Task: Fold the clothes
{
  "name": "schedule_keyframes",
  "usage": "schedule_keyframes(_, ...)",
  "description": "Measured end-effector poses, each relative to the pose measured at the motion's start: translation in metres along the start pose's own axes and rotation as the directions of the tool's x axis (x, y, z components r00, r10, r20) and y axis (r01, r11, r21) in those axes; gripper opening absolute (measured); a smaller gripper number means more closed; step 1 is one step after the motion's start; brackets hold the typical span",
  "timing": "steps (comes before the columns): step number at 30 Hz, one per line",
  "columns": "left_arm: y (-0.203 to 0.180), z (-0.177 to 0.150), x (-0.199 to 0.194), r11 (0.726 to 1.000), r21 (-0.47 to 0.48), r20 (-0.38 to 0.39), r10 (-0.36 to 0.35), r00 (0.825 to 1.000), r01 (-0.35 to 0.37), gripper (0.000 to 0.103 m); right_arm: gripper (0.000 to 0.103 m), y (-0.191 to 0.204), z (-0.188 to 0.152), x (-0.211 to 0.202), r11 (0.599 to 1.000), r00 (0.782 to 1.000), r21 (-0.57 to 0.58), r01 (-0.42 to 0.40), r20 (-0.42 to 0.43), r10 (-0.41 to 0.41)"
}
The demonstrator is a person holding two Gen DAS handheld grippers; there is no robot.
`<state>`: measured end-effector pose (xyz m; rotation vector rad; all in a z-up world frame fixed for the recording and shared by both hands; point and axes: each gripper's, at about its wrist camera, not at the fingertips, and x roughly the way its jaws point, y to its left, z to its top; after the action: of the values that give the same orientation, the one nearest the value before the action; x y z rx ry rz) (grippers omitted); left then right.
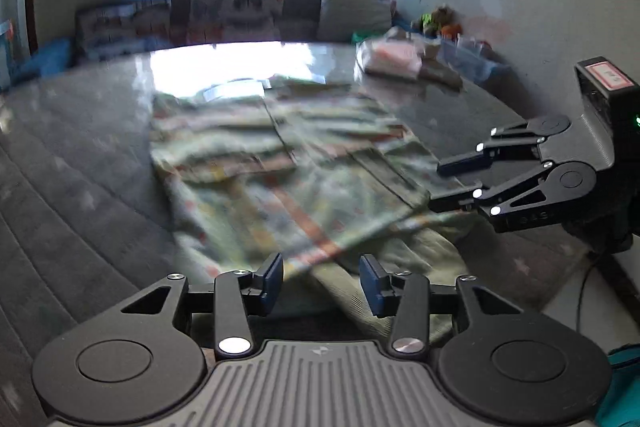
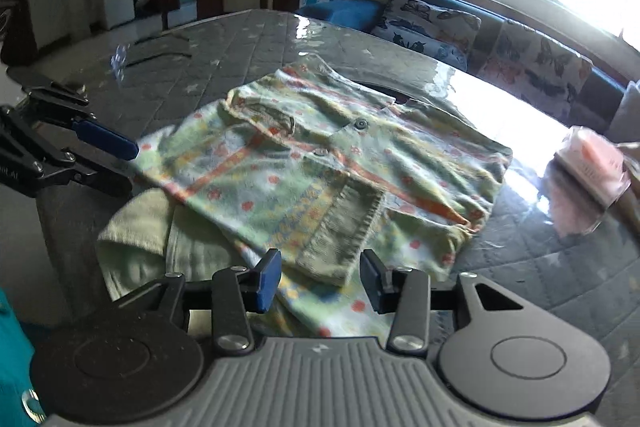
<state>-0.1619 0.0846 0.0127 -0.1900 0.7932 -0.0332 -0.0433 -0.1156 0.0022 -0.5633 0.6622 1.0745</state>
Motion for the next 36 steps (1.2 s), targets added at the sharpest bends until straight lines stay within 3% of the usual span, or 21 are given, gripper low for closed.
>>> schedule_keyframes(7,-0.008,-0.006,0.016,0.998,-0.062,-0.121,-0.024,0.992,0.016,0.049,0.05,0.012,-0.017,-0.012,0.992,0.999,-0.125,0.0,-0.038,-0.005)
schedule_keyframes(9,-0.007,-0.007,0.02,0.996,-0.081,-0.139,-0.039,0.989,0.028,0.044,0.051,0.017,-0.023,-0.014,0.986,0.999,-0.166,-0.003,-0.041,-0.003)
schedule_keyframes(12,-0.005,-0.006,0.02,0.993,-0.106,-0.149,-0.072,0.986,0.057,0.024,0.052,0.025,-0.03,-0.016,0.975,0.999,-0.223,-0.011,-0.046,0.0)
schedule_keyframes(14,-0.005,-0.004,0.02,0.991,-0.112,-0.147,-0.085,0.986,0.068,0.015,0.052,0.029,-0.034,-0.014,0.969,0.999,-0.248,-0.019,-0.046,0.007)
schedule_keyframes(17,-0.001,0.002,0.016,0.988,-0.125,-0.131,-0.102,0.986,0.085,0.011,0.056,0.034,-0.038,-0.012,0.96,0.999,-0.279,-0.022,-0.034,0.013)
schedule_keyframes(29,0.024,0.058,0.011,0.971,-0.166,-0.045,-0.181,0.982,0.171,0.011,0.061,0.037,-0.022,0.006,0.95,0.994,-0.31,-0.035,0.088,0.065)
schedule_keyframes(32,0.029,0.068,0.015,0.969,-0.165,-0.039,-0.192,0.981,0.184,0.011,0.052,0.033,-0.011,0.014,0.959,0.989,-0.276,-0.06,0.111,0.094)
schedule_keyframes(36,0.034,0.07,0.019,0.971,-0.145,-0.041,-0.197,0.98,0.189,0.012,0.027,0.02,0.007,0.023,0.973,0.983,-0.188,-0.132,0.099,0.152)
